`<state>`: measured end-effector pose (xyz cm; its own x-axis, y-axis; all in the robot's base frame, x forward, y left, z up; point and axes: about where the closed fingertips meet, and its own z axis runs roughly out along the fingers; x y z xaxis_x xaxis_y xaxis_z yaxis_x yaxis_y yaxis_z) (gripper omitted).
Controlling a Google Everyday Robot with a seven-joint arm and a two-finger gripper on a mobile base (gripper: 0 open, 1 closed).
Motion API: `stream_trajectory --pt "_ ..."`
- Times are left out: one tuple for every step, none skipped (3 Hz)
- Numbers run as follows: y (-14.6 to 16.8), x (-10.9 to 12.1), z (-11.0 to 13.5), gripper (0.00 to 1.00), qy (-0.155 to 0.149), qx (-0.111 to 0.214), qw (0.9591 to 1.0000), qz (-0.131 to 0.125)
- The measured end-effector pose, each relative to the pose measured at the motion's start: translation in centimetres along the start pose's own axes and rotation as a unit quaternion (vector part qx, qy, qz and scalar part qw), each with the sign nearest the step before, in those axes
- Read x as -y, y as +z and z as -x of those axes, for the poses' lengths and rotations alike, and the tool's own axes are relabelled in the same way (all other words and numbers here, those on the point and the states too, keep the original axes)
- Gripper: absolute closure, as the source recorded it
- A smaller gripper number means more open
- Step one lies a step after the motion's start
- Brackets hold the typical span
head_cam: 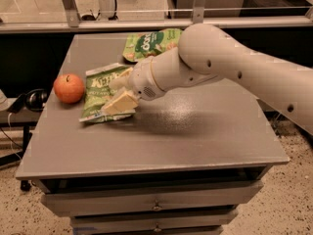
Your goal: Move green jalapeno chip bag near apple
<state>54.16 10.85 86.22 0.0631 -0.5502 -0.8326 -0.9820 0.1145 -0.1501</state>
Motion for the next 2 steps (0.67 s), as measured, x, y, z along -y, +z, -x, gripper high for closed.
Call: stream_trajectory --pt "-0.4 0.1 0.5 0.00 -0.005 0.003 1.0000 -0.002" --pt "-2.0 0.5 1.3 0.00 -0.011 0.006 0.9999 -0.008"
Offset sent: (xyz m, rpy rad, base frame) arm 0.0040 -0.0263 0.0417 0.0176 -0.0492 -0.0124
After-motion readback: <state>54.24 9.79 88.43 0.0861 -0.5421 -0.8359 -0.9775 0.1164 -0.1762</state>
